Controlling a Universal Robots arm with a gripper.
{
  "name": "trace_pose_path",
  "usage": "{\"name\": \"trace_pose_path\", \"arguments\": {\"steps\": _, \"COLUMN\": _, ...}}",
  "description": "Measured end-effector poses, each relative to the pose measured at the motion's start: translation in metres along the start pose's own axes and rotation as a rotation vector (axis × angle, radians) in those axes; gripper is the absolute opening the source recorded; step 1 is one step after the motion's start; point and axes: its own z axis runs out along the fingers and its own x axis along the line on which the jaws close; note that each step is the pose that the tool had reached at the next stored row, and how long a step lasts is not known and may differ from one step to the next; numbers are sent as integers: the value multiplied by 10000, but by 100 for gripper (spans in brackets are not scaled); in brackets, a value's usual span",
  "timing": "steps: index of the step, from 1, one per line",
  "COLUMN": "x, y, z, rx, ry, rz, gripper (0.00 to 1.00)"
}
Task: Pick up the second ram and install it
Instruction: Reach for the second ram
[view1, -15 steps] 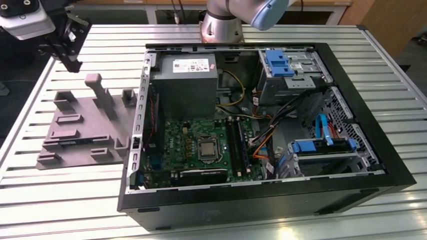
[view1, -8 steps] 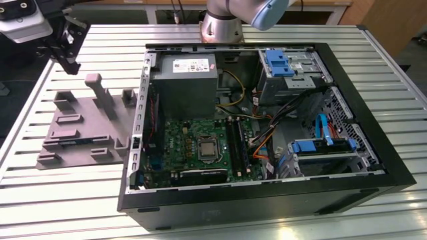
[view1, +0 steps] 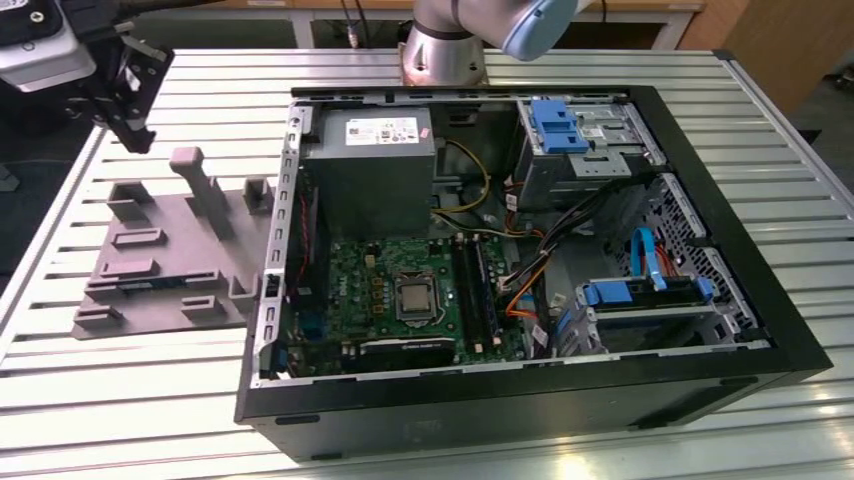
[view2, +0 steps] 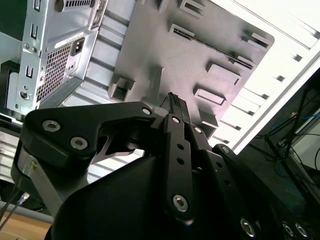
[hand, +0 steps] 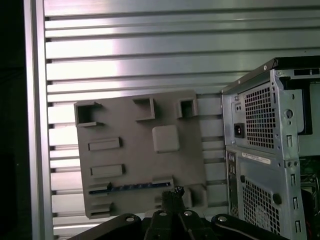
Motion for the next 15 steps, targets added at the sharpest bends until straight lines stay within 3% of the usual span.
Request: {"name": "trace_pose_path", "arguments": {"steps": 15, "x": 130, "y": -31, "z": 30, "rx": 0, "ry": -2, "rz": 0, "gripper": 11}}
